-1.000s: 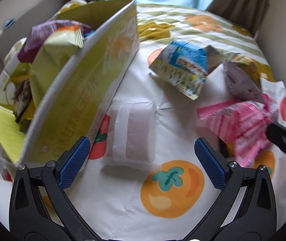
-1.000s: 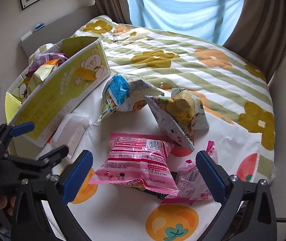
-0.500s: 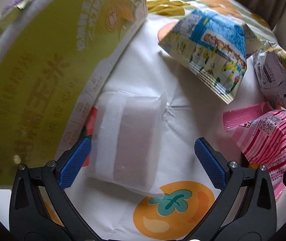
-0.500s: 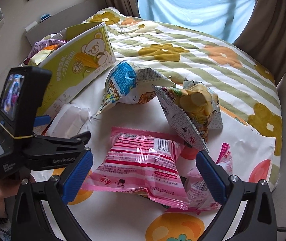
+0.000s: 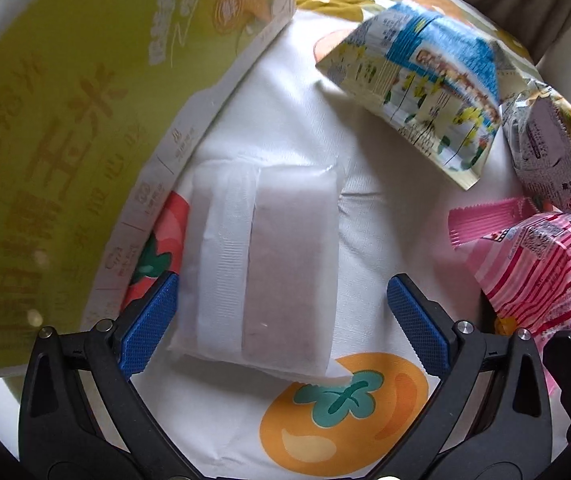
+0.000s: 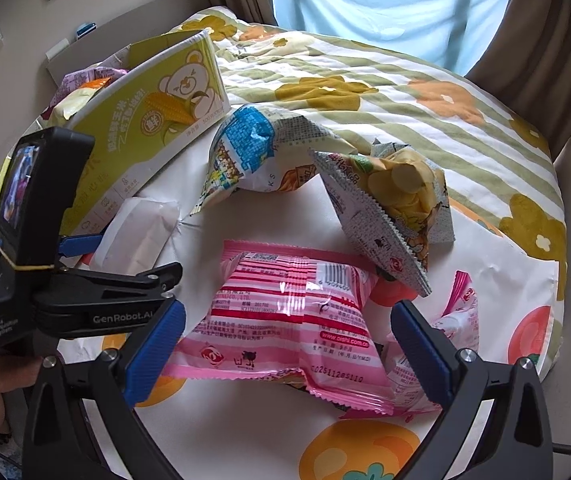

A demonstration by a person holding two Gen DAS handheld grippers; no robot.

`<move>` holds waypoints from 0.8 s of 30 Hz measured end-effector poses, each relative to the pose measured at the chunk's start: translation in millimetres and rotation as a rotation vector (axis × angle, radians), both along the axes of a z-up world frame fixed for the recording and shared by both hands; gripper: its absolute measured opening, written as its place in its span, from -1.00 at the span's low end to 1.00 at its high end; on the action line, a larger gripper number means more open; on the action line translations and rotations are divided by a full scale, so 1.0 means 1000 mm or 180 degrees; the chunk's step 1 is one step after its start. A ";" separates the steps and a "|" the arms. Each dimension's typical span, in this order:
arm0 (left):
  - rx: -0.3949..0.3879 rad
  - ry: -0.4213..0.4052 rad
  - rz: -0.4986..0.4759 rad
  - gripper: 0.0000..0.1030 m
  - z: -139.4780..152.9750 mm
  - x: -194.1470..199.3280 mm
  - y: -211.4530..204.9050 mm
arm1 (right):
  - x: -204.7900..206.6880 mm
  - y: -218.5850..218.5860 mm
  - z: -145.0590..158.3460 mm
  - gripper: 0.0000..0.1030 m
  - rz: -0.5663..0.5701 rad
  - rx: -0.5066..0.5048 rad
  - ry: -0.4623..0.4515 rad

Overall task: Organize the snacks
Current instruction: 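Grasp the white packet with the left gripper while the right grasps the pink striped bag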

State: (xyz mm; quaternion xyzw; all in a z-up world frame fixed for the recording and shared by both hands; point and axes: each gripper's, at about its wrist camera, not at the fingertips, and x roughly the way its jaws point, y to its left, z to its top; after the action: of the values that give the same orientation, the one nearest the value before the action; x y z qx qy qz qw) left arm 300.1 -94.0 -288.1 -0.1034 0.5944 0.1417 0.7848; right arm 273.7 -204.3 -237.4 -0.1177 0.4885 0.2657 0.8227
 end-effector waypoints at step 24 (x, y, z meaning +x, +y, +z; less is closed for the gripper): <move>-0.0114 -0.0251 -0.0111 0.17 0.014 -0.018 0.015 | 0.013 0.022 -0.020 0.53 -0.0158 -0.0355 0.0281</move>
State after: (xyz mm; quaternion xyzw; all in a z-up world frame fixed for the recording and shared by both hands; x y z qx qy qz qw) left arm 282.4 -79.0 -273.8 -0.1125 0.5672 0.1132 0.8080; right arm 287.1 -182.6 -257.3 -0.1393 0.5412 0.2225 0.7989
